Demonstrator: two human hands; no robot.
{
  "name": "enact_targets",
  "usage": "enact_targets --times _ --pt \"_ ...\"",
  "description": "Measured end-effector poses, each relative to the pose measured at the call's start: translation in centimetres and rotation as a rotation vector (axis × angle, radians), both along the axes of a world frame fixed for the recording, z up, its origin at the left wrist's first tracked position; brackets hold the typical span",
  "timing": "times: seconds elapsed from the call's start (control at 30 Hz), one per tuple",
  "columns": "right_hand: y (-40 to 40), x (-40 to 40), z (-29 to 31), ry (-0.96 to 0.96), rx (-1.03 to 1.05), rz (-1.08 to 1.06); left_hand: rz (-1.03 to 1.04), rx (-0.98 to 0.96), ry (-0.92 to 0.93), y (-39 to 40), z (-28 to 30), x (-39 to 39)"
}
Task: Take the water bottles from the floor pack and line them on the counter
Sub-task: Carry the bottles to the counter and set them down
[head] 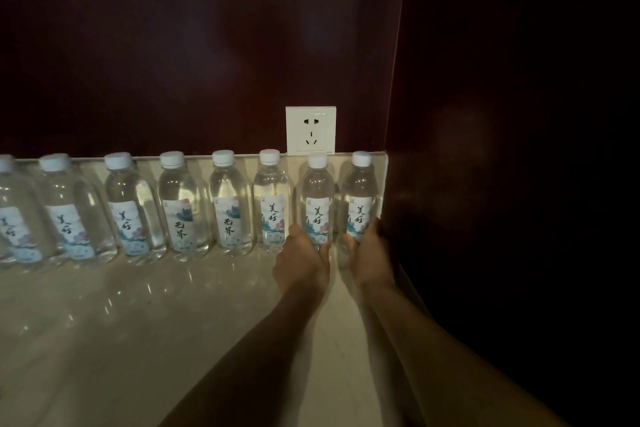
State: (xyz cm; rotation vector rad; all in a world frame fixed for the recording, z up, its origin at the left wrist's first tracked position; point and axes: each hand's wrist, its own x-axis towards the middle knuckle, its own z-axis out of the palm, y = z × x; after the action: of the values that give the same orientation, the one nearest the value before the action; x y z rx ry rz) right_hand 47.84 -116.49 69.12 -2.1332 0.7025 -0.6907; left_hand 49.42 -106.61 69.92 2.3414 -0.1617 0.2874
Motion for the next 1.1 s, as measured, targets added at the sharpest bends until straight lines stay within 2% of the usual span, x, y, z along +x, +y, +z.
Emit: enact_targets --times 0.1,0.63,0.83,0.93,1.1 --pt "-0.4 0.2 -0.3 -0.068 0.001 0.057 0.009 0.007 0.004 -0.3 0.0 0.4" --pt "-1.3 1.1 -0.4 0.04 -0.012 0.078 0.008 -0.027 0.008 -1.1 0.0 0.9" --pt "-0.9 1.0 -0.5 0.01 -0.004 0.108 0.022 -0.016 0.007 -1.0 -0.2 0.9" --pt "-0.9 1.0 -0.2 0.078 -0.038 0.06 0.019 -0.005 0.022 -0.9 -0.2 1.0" --pt "-1.4 1.0 -0.7 -0.029 0.048 0.083 0.016 -0.004 0.04 -0.9 0.0 1.0"
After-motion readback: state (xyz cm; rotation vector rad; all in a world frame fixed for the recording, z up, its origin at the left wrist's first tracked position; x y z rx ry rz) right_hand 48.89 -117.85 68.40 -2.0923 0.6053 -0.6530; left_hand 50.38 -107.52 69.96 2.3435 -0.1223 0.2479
